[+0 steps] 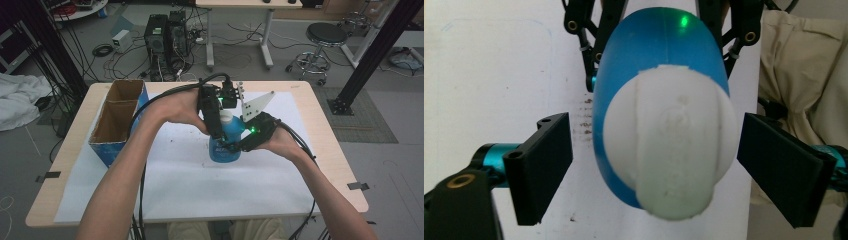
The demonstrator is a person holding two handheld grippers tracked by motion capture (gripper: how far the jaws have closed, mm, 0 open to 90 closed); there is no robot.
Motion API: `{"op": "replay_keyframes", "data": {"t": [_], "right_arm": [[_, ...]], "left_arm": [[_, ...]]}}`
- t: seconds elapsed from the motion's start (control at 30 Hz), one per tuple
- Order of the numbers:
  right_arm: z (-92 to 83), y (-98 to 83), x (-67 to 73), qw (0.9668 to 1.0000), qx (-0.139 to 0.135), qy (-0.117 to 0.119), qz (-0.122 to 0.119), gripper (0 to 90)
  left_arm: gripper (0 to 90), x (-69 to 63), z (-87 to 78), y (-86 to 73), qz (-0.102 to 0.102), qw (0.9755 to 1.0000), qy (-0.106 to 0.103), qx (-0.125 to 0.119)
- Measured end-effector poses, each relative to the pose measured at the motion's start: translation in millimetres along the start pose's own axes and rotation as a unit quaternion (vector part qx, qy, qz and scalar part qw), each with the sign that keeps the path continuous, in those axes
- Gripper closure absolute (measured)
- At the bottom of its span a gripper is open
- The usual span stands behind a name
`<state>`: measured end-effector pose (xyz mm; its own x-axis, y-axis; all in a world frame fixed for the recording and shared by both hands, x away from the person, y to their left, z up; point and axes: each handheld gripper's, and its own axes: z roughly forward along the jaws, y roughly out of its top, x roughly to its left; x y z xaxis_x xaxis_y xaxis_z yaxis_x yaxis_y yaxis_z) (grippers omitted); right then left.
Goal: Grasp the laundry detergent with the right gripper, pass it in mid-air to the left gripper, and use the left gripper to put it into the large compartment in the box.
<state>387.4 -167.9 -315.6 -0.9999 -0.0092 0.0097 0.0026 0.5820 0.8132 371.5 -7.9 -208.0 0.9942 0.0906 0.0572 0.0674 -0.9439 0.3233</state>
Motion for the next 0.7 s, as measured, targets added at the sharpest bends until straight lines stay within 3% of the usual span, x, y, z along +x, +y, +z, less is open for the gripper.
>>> {"op": "replay_keyframes", "data": {"t": [0.7], "right_arm": [[5.8, -1.8, -1.2, 1.0, 0.004, 0.0, 0.0, 45.9]], "left_arm": [[28.0, -0.5, 9.9, 3.7, 0.008, 0.9999, -0.005, 0.007]]}}
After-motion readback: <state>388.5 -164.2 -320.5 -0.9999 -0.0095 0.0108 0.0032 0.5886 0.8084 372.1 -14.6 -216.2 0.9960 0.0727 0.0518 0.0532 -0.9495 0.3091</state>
